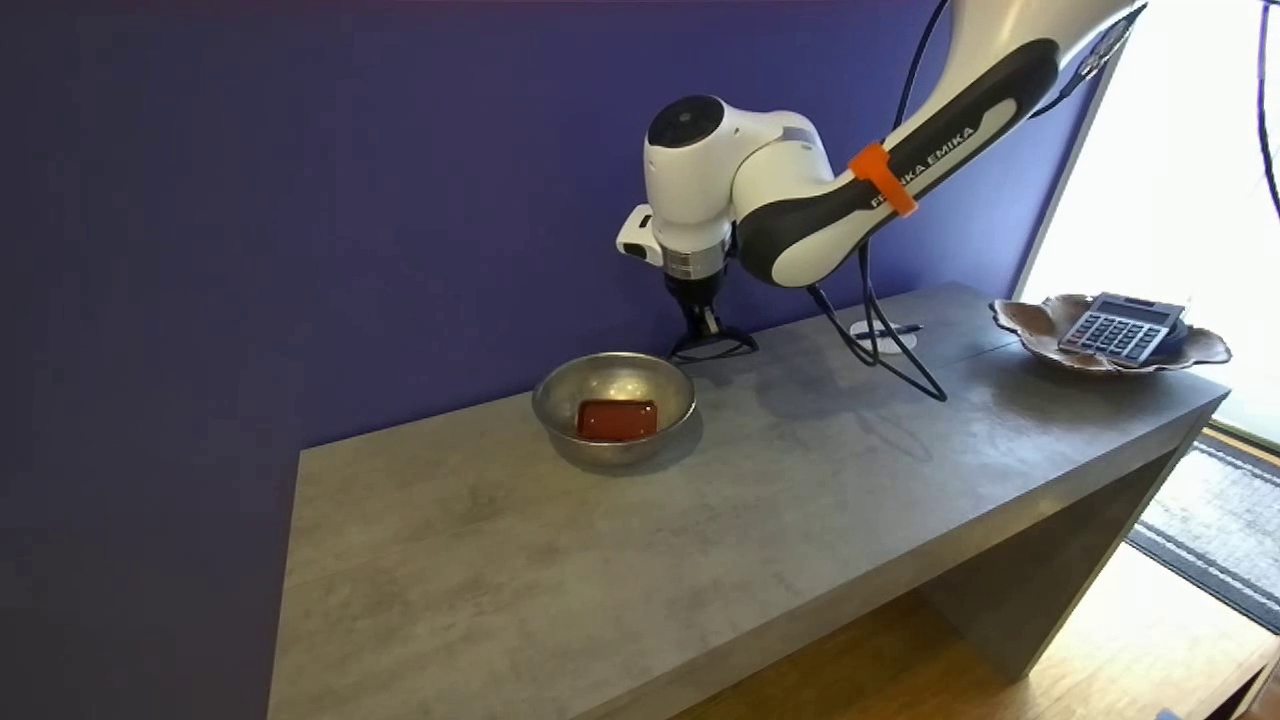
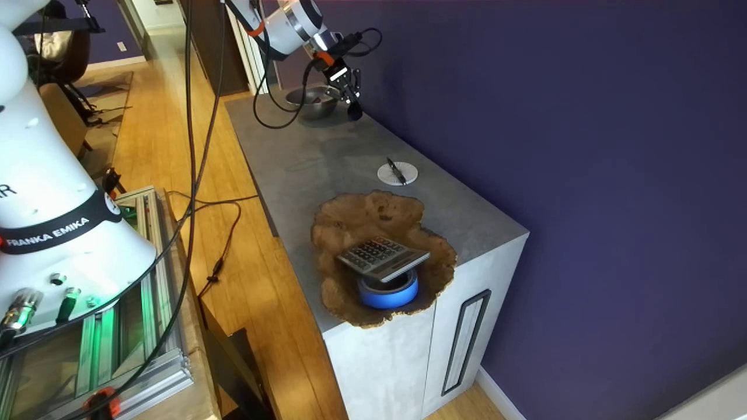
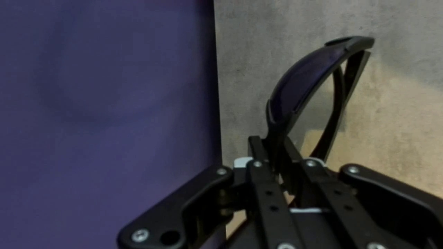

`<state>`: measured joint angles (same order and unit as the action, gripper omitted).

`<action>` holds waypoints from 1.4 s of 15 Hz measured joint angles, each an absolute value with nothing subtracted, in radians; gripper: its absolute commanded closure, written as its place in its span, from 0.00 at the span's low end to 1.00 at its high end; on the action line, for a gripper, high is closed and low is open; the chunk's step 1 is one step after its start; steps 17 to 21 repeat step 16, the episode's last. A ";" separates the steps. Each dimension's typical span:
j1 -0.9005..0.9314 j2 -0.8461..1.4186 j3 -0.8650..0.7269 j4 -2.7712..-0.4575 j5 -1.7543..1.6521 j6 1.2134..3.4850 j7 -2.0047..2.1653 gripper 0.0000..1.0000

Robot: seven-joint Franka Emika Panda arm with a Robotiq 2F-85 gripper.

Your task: Remove the glasses from the wooden plate and put them on the table

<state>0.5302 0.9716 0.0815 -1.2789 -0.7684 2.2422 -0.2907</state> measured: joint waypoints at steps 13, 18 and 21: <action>0.531 0.807 0.170 -1.548 -0.776 2.405 -0.301 0.00; 0.572 0.724 0.143 -1.694 -0.852 2.586 -0.121 0.00; 0.572 0.724 0.143 -1.694 -0.852 2.586 -0.121 0.00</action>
